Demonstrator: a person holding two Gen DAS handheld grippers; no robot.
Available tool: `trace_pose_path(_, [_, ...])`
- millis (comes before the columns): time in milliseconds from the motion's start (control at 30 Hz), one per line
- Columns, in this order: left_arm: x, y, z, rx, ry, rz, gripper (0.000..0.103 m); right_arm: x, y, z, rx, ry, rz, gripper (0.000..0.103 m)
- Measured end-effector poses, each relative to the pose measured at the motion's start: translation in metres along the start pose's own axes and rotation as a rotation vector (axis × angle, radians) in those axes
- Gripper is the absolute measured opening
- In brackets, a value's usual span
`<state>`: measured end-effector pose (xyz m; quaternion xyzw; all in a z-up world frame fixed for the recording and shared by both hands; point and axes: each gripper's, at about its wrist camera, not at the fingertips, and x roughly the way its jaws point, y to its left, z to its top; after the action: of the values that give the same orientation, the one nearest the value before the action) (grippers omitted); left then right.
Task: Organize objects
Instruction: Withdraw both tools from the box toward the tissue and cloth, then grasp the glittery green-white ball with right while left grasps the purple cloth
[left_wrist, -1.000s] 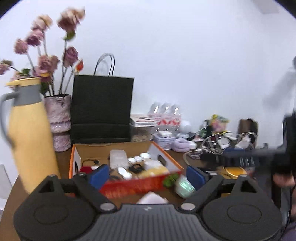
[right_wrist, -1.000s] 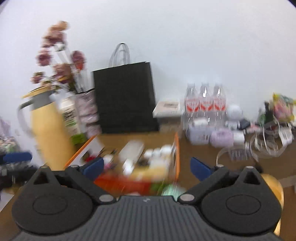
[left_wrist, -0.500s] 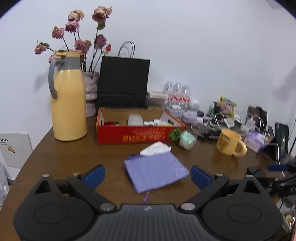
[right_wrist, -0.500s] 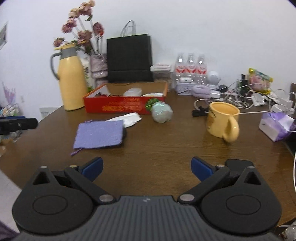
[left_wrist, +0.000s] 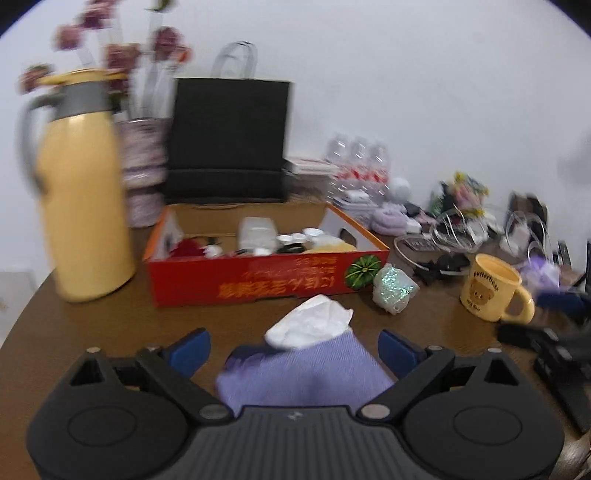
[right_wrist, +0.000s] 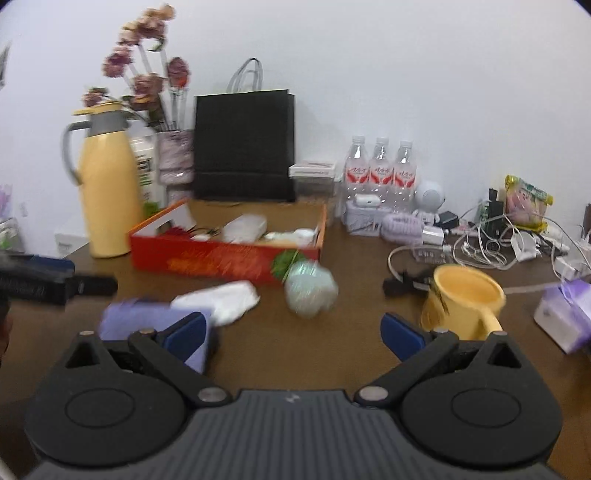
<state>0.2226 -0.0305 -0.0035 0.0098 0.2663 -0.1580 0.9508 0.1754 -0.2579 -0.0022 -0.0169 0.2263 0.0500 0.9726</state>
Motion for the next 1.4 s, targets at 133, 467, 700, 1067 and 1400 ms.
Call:
trace_pose_path(133, [0.064,-0.007,0.019,0.073,0.067,-0.007,0.087,0.076,-0.002,0.019,0.03,0.054,-0.033,0.094])
trace_pose_path(467, [0.172,-0.014,0.034,0.142,0.262,-0.065,0.081,0.191,-0.015,0.023,0.054,0.166,-0.079,0.052])
trace_pose_path(700, [0.076,0.047,0.002,-0.092,0.103,0.045,0.086,0.174,-0.03,0.009,0.138,0.129,0.016,0.035])
trace_pose_path(1067, [0.037,0.037,-0.052,-0.367,0.147,0.072,0.06,0.109,-0.005,-0.02,0.242,0.086,0.173,0.033])
trace_pose_path(1400, [-0.049,-0.041,-0.065,-0.171,0.088,0.023,0.006,0.003,0.01,-0.062,0.185,0.114,0.17,0.034])
